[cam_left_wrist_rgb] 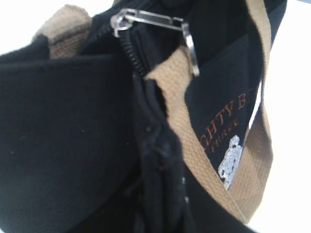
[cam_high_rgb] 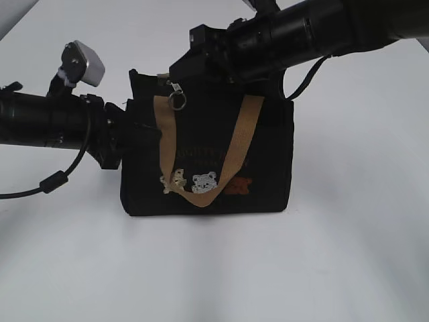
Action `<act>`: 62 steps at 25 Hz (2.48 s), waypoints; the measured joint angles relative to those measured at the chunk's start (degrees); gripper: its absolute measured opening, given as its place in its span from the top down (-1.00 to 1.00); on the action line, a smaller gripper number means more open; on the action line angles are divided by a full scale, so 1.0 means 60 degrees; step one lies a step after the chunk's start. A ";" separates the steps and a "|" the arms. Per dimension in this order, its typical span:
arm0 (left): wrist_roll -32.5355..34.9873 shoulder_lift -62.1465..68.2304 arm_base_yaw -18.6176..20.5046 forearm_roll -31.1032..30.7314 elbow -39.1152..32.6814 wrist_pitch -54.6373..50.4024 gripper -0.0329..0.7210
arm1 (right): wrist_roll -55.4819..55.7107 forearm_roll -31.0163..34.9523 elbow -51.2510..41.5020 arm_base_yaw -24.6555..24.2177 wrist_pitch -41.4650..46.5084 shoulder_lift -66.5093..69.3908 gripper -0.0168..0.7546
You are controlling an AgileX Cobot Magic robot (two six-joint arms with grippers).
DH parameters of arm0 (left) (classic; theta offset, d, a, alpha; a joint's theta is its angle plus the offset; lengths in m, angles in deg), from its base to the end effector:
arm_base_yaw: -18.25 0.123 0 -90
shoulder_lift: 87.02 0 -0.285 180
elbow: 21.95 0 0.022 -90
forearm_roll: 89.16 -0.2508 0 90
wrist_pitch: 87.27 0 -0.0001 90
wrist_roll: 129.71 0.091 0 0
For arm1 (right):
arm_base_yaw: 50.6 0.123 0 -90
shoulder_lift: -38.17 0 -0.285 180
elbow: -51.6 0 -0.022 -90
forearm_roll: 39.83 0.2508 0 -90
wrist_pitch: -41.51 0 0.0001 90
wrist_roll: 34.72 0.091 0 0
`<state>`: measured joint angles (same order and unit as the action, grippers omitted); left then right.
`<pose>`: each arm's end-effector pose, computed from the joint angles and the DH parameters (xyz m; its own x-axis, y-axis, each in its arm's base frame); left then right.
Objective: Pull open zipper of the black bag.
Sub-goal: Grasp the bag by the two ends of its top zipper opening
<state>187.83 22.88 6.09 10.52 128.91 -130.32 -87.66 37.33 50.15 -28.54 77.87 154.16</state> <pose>0.3092 -0.1293 0.1727 -0.1474 0.4593 -0.8760 0.8995 0.4305 0.0744 0.3667 0.2055 0.2387 -0.7833 0.0018 -0.6216 -0.4848 0.6241 0.6127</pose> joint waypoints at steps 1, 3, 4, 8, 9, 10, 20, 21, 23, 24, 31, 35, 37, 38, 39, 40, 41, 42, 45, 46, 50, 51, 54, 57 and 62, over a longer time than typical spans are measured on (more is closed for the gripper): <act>0.0000 0.0000 0.0000 0.0000 0.0000 0.0009 0.73 | -0.0008 0.0000 0.0000 0.0000 -0.0009 0.0039 0.10; 0.0000 0.0010 0.0000 0.0000 0.0000 0.0028 0.73 | -0.0051 0.0000 0.0011 0.0000 -0.0008 0.0137 0.10; 0.0000 0.0010 0.0000 0.0000 0.0000 0.0032 0.73 | -0.0054 0.0012 0.0029 0.0000 -0.0008 0.0176 0.10; 0.0000 0.0010 0.0000 0.0000 0.0000 0.0039 0.73 | -0.0054 0.0074 0.0029 0.0000 -0.0030 0.0209 0.10; 0.0000 0.0010 0.0000 0.0000 0.0000 0.0039 0.73 | -0.0054 0.0074 0.0029 0.0000 -0.0042 0.0209 0.10; 0.0000 0.0010 0.0000 0.0000 0.0000 0.0039 0.73 | -0.0054 0.0074 0.0029 0.0003 -0.0045 0.0213 0.10; 0.0000 0.0012 0.0000 -0.0021 0.0000 0.0163 0.73 | 0.0133 0.0241 0.0047 0.0334 -0.0125 0.0582 0.14; 0.0000 0.0012 0.0000 -0.0021 0.0000 0.0171 0.73 | 0.0165 0.0242 0.0047 0.0341 -0.0145 0.0593 0.20; 0.0000 0.0012 0.0000 -0.0021 0.0000 0.0171 0.73 | 0.0249 0.0242 0.0047 0.0341 -0.0202 0.0593 0.39; 0.0000 0.0012 0.0000 -0.0021 0.0000 0.0171 0.73 | 0.0311 0.0242 0.0047 0.0352 -0.0245 0.0595 0.54; 0.0000 0.0012 0.0000 -0.0021 0.0000 0.0132 0.74 | 0.0614 0.0065 0.0047 0.0189 -0.0146 0.0484 0.94; 0.0000 0.0012 -0.0003 -0.0009 0.0000 0.0061 0.74 | 0.1198 -0.0620 0.0047 -0.0581 0.0752 0.0307 0.95; 0.0000 0.0012 -0.0013 -0.0003 0.0000 0.0026 0.74 | 0.1460 -0.0947 0.0047 -0.1093 0.1289 0.0264 0.95; 0.0000 0.0012 -0.0013 -0.0003 0.0000 0.0026 0.74 | 0.1576 -0.1163 0.0047 -0.1292 0.1531 0.0243 0.95; 0.0000 0.0012 -0.0013 -0.0003 0.0000 0.0026 0.74 | 0.1685 -0.1369 0.0047 -0.1520 0.1732 0.0232 0.95; 0.0000 0.0012 -0.0013 -0.0003 0.0000 0.0026 0.74 | 0.1794 -0.1528 0.0047 -0.1730 0.1942 0.0190 0.95; 0.0000 0.0012 -0.0013 -0.0003 0.0000 0.0026 0.74 | 0.1890 -0.1673 0.0047 -0.1885 0.2150 0.0124 0.95; 0.0000 0.0012 -0.0013 -0.0003 0.0000 0.0026 0.74 | 0.1976 -0.1827 0.0047 -0.2050 0.2325 0.0052 0.95; 0.0008 0.0012 -0.0013 -0.0003 0.0000 0.0021 0.74 | 0.2167 -0.2326 0.0047 -0.2408 0.2615 -0.0242 0.95; 0.0008 0.0012 -0.0013 -0.0003 0.0000 0.0012 0.74 | 0.2222 -0.2547 0.0047 -0.2499 0.2643 -0.0330 0.95; 0.0008 0.0012 -0.0013 0.0002 0.0000 0.0000 0.74 | 0.2503 -0.3131 0.0047 -0.2678 0.2698 -0.0590 0.95; 0.0008 0.0012 -0.0013 0.0002 0.0000 0.0000 0.74 | 0.2560 -0.3193 0.0047 -0.2678 0.2698 -0.0621 0.95; 0.0008 0.0012 -0.0013 0.0002 0.0000 0.0000 0.74 | 0.2610 -0.3287 0.0047 -0.2678 0.2698 -0.0631 0.95; -0.0008 0.0012 -0.0013 0.0002 0.0000 0.0000 0.74 | 0.2640 -0.3306 0.0047 -0.2678 0.2718 -0.0631 0.95; -0.1253 -0.0030 -0.0013 -0.0016 0.0000 0.0040 0.56 | 0.2662 -0.3333 0.0047 -0.2678 0.3096 -0.0639 0.62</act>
<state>180.31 22.70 6.01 10.42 128.91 -130.08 -71.69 17.33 50.43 -44.61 96.45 150.32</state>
